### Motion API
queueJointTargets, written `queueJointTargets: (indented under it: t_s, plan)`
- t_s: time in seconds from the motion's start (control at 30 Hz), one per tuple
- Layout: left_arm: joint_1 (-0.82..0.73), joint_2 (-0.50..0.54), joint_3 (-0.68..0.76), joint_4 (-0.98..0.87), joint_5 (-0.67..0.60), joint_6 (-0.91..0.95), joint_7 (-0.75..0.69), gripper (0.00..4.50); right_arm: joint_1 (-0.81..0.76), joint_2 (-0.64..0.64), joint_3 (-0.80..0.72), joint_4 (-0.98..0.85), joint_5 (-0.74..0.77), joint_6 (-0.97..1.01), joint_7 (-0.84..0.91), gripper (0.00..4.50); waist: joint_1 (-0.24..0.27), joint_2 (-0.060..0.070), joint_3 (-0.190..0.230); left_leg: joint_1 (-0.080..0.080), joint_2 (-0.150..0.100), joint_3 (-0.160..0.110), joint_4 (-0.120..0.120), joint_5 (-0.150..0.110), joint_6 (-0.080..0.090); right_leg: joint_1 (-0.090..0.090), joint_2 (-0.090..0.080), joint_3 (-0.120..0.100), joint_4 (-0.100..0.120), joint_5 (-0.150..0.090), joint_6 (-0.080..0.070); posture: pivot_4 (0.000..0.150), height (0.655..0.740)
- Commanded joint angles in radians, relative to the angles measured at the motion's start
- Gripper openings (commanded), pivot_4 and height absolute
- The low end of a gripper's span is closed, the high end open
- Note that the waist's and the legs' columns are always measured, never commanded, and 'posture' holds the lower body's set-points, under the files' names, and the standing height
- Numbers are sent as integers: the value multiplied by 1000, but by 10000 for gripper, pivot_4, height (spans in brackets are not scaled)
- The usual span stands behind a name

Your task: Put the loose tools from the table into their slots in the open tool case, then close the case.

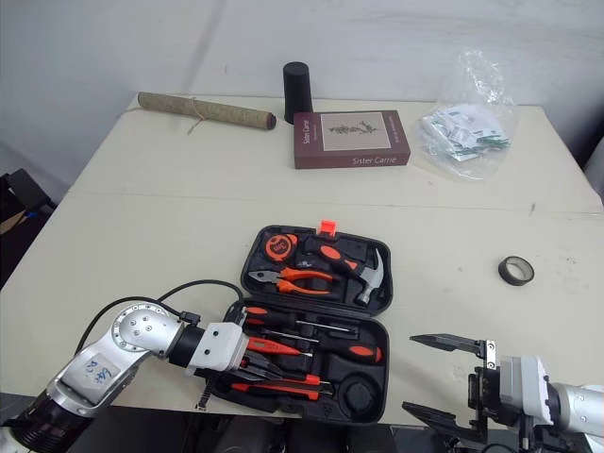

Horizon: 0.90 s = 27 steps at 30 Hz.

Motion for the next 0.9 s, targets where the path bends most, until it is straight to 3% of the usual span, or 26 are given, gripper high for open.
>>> queueJointTargets:
  t_s: [0.03,0.13,0.27,0.4,0.5,0.67,0.77,0.87,0.9]
  plan:
    - [66,60,-44,80,114,27,21,503,4,1,-16,-21,12,-7,-6,45000,-4,1,-5,1,0,0,-1,0,0,0,0,0,0,0,0,1500,7400]
    - [78,54,-31,91,100,-4,42,503,2,4,-16,-14,10,-12,-7,45000,-7,5,-10,3,1,0,-2,0,0,1,0,1,0,0,-1,1500,7400]
    - [74,-61,42,106,7,-163,83,503,3,19,-32,-1,6,-19,-34,45000,-2,9,-13,4,1,1,-3,-1,2,1,0,1,0,-1,-1,1500,7400]
    - [99,-126,175,63,-145,-246,63,503,5,38,-131,73,5,-41,-93,45000,6,3,-9,-1,0,-1,0,-1,1,-1,-1,0,0,0,-1,1500,7400]
    - [155,-120,333,8,-316,-152,96,503,29,32,-244,180,-7,-83,-94,45000,0,2,-8,-2,0,-1,1,-1,1,-1,-2,0,-1,0,0,1500,7400]
    - [273,-67,648,92,-374,-111,152,20026,55,30,-421,378,-37,-164,-134,45000,-7,2,-8,-1,0,-1,0,-1,1,0,-1,-1,-2,0,-1,1500,7400]
    - [352,-52,869,318,-350,-163,171,32585,88,28,-498,500,-68,-216,-156,45000,-11,2,-8,0,0,0,0,-3,5,0,-1,0,-1,0,-1,1500,7400]
    - [402,-33,987,518,-315,-211,168,44869,86,34,-538,575,-84,-248,-204,45000,-19,2,-8,-1,1,0,-3,-4,5,-3,-1,-1,-1,-1,-2,1500,7400]
    - [409,-30,1014,554,-312,-221,175,44869,79,41,-547,582,-82,-245,-233,45000,-22,1,-7,-1,1,0,-4,-4,5,-3,-1,-1,-1,-1,-2,1500,7400]
